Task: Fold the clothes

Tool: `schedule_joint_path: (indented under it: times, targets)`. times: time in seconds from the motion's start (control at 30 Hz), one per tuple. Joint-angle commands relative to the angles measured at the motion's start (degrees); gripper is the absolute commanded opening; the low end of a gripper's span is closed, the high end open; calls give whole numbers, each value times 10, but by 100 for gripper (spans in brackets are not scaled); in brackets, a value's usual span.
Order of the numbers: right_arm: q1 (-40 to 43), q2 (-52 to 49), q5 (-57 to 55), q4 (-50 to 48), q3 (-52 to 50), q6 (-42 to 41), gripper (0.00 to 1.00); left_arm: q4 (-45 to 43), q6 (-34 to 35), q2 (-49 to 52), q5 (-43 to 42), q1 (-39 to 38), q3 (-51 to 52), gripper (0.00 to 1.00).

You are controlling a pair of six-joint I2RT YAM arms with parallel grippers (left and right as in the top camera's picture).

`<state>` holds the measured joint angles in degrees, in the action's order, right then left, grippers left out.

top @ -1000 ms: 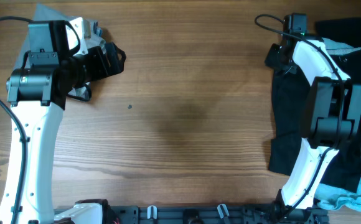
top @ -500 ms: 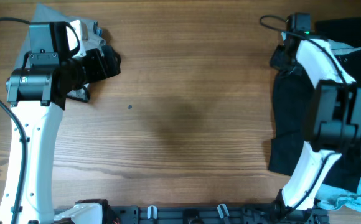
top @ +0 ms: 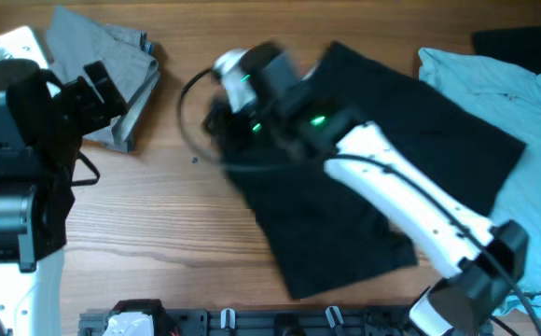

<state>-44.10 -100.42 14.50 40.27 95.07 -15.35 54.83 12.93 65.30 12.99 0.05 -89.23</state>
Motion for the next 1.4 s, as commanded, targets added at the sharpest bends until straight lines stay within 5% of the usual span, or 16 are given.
schedule_joint_path:
  times: [0.0, 0.1, 0.13, 0.2, 0.3, 0.37, 0.5, 0.63, 0.77, 0.83, 0.9, 0.97, 1.07, 1.23, 1.37]
  targets:
    - [-32, 2, -116, 7, 7, -13, 81, -12, -2, -27, 45, -2, -8, 100]
    - [52, 73, -167, 30, 7, -75, 82, -21, -2, -7, -67, -2, -8, 95]
    - [94, 98, -167, 40, 7, -98, 82, -25, -8, 10, -134, -2, -8, 83]
    - [191, 147, -164, 63, 7, -132, 82, -34, -13, 77, -275, -10, -8, 73]
    - [306, 184, -151, 92, 7, -133, 82, -45, -62, 209, -376, -66, -8, 72]
    - [360, 186, -146, 114, 7, -148, 82, -55, -96, 292, -376, -108, -8, 75]
    - [412, 184, -121, 156, 7, -159, 83, -153, -100, 451, -376, -182, -8, 57]
    - [418, 181, -122, 193, 6, -137, 84, -298, -128, 566, -368, -236, -8, 60]
    - [418, 177, -124, 217, 5, -131, 85, -321, -128, 612, -340, -256, -8, 33]
    - [418, 175, -123, 223, 4, -131, 85, -331, -127, 643, -313, -264, -8, 4]
    - [418, 171, -123, 223, 4, -132, 85, -328, -109, 665, -254, -263, -8, 4]
    - [418, 167, -123, 226, 4, -131, 85, -316, -36, 680, -109, -247, -8, 4]
    - [418, 154, -123, 245, 3, -131, 85, -302, -4, 687, 21, -166, -8, 4]
    - [418, 120, -120, 254, -29, -131, 85, -288, 13, 671, -66, -46, -8, 4]
    - [416, 53, -76, 227, -77, -109, 75, -284, 12, 628, -138, -35, -8, 7]
